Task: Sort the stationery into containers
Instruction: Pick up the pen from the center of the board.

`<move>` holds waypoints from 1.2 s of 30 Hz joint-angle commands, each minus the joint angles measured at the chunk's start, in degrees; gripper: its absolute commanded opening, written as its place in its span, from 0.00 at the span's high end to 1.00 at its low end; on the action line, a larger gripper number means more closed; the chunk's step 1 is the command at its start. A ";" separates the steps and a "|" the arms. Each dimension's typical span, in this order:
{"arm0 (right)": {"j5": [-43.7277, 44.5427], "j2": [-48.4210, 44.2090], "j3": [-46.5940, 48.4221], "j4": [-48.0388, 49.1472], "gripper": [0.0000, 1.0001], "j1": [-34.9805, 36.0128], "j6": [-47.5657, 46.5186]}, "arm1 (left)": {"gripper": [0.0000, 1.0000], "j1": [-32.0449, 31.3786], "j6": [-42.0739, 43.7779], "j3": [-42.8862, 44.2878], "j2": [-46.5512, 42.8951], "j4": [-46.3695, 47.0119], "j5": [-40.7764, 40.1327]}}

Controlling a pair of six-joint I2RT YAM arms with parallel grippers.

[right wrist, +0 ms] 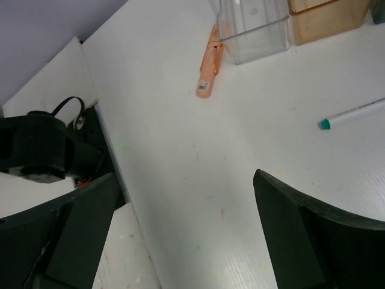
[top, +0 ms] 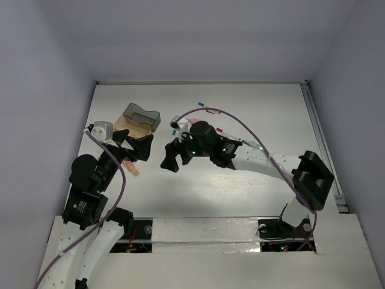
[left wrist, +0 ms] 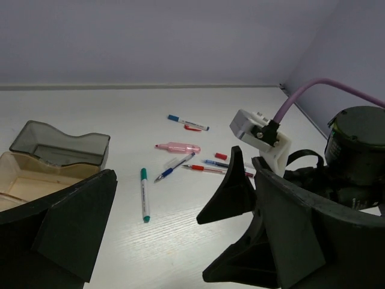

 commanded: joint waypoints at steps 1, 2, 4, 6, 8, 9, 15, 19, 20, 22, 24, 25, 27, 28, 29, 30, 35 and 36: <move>5.35 2.96 5.52 0.49 0.02 2.21 -2.64 | 0.01 -0.22 0.80 2.32 -2.02 0.35 -3.81; 5.97 3.75 6.05 0.05 0.03 2.74 -2.82 | 0.01 -0.22 0.88 2.50 -2.20 -0.17 -4.42; 7.28 5.95 6.76 -0.04 0.04 3.53 -3.17 | 0.01 -0.22 1.06 2.85 -2.37 -0.96 -5.48; 7.82 7.70 7.64 -0.04 0.06 4.24 -3.26 | 0.01 -0.22 1.15 2.76 -2.55 -1.75 -6.27; 8.43 9.02 8.25 -0.22 0.07 4.76 -3.35 | 0.01 -0.22 0.80 2.24 -2.81 -2.11 -6.80; 8.78 9.55 8.78 -0.22 0.08 5.29 -3.52 | 0.01 -0.22 0.36 2.15 -3.08 -2.46 -7.41; 13.17 15.35 11.85 -2.14 0.12 7.14 -5.01 | 0.01 -0.22 -0.69 2.06 -4.83 -5.09 -12.24; 15.55 20.00 15.89 -2.33 0.12 9.24 -5.98 | 0.01 -0.22 -1.31 4.16 -5.01 -8.17 -16.11; 16.16 20.97 16.69 -2.33 0.12 9.25 -6.33 | 0.01 -0.22 -1.31 4.95 -4.92 -8.96 -16.73; 16.61 24.31 18.79 -2.67 0.12 10.65 -7.03 | 0.01 -0.22 -1.31 5.48 -4.57 -10.72 -17.79; 17.40 26.68 21.78 -4.26 0.12 11.26 -7.74 | 0.01 -0.22 -1.40 5.57 -4.66 -11.86 -18.49; 17.75 28.96 22.84 -4.35 0.12 11.79 -7.91 | 0.01 -0.22 -1.31 5.49 -4.83 -12.04 -18.75; 18.63 30.99 25.56 -4.52 0.13 11.80 -8.27 | 0.01 -0.22 -1.49 5.57 -5.01 -12.74 -19.19; 18.72 32.48 26.27 -4.26 0.13 12.49 -8.35 | 0.01 -0.22 -1.40 5.66 -5.19 -12.83 -19.02; 20.72 33.19 26.88 -4.09 0.13 12.50 -8.44 | 0.01 -0.22 -1.40 5.75 -5.36 -12.83 -18.85; 21.09 33.81 28.20 -4.00 0.13 12.50 -8.62 | 0.01 -0.22 -1.40 5.84 -5.45 -12.92 -18.76; 23.20 37.58 30.58 -3.12 0.15 13.03 -9.23 | 0.01 -0.22 -1.58 5.93 -5.45 -13.18 -18.23; 23.29 38.12 31.10 -3.12 0.16 13.03 -9.41 | 0.01 -0.22 -1.66 5.84 -5.36 -12.92 -17.97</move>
